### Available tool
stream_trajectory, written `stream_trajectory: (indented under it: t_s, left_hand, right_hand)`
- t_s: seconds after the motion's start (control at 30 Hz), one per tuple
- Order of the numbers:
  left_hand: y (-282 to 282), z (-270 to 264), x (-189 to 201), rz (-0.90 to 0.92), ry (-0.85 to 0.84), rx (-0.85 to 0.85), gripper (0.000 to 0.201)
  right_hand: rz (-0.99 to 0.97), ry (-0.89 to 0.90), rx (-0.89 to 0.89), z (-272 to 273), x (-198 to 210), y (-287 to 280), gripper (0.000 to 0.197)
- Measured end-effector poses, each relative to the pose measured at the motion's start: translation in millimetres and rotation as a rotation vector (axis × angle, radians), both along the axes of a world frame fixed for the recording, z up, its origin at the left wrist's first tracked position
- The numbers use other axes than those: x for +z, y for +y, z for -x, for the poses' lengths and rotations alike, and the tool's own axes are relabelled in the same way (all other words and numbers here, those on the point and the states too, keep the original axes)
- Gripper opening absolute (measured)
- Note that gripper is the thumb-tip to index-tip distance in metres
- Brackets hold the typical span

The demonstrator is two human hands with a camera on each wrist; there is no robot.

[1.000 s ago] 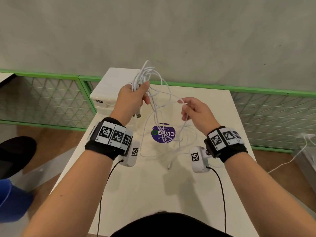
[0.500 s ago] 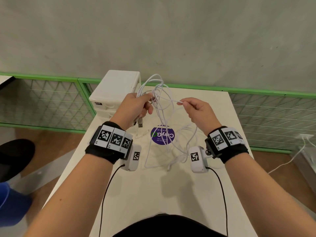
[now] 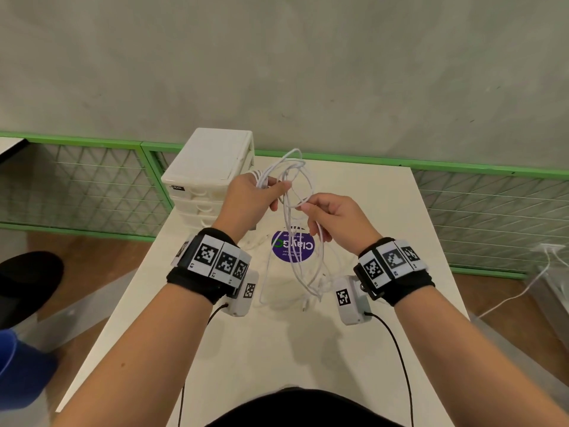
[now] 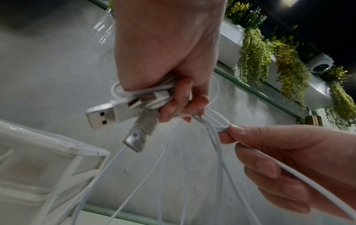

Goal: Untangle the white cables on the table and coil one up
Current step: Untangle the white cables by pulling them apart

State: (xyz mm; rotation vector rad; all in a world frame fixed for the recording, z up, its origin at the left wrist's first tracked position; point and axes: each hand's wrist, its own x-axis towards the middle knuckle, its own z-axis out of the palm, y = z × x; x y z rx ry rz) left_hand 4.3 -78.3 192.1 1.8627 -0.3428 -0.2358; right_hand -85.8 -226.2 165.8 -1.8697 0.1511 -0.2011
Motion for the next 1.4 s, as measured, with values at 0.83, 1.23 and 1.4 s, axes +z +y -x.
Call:
stream_trajectory:
  t_s: [0.83, 1.23, 1.4]
  left_hand:
    - [-5, 6, -2, -0.378, -0.300, -0.264, 0.036]
    - [-3, 11, -1, -0.432, -0.300, -0.427, 0.040]
    - [0, 10, -2, -0.380, -0.368, -0.404, 0.028]
  right_hand:
    - [-0.299, -0.112, -0.137, -7, 1, -4, 0.022]
    - [0.611, -0.347, -0.045, -18, 7, -35, 0.040]
    - [0.650, -0.331, 0.063, -25, 8, -39, 0.018]
